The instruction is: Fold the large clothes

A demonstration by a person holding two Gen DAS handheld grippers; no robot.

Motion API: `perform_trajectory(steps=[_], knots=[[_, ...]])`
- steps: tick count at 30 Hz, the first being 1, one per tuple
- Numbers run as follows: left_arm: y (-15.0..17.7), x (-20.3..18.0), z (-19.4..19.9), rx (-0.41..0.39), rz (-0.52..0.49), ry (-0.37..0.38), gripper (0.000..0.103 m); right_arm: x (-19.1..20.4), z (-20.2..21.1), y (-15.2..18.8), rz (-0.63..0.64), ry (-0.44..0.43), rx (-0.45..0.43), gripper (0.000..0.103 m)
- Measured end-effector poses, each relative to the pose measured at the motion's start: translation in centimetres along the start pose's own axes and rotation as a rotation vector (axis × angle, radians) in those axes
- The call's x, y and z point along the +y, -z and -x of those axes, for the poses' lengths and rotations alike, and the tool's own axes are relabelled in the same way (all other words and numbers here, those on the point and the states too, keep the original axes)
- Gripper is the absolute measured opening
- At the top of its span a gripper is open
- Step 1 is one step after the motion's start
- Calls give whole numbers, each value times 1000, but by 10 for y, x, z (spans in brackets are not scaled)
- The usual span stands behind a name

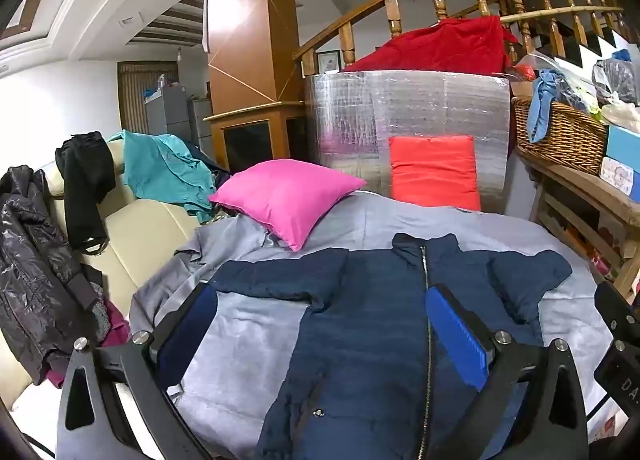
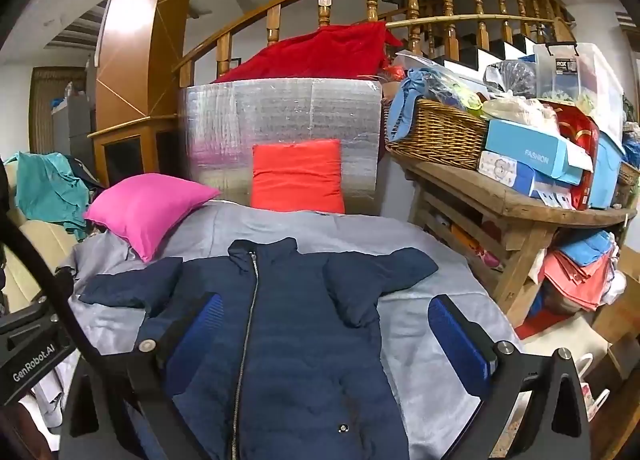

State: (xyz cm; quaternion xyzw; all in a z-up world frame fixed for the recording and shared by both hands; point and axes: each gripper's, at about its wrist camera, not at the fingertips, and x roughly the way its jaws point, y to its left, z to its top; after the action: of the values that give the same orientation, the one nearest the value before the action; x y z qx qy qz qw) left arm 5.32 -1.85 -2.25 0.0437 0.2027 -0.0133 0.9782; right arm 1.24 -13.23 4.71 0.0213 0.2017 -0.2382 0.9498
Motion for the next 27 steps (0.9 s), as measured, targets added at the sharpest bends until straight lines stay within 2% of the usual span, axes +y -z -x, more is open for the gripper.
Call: perform_trajectory(steps=[27], knots=[[7, -18, 3, -23, -35, 9, 103, -29, -1, 0, -47, 43, 0, 103]])
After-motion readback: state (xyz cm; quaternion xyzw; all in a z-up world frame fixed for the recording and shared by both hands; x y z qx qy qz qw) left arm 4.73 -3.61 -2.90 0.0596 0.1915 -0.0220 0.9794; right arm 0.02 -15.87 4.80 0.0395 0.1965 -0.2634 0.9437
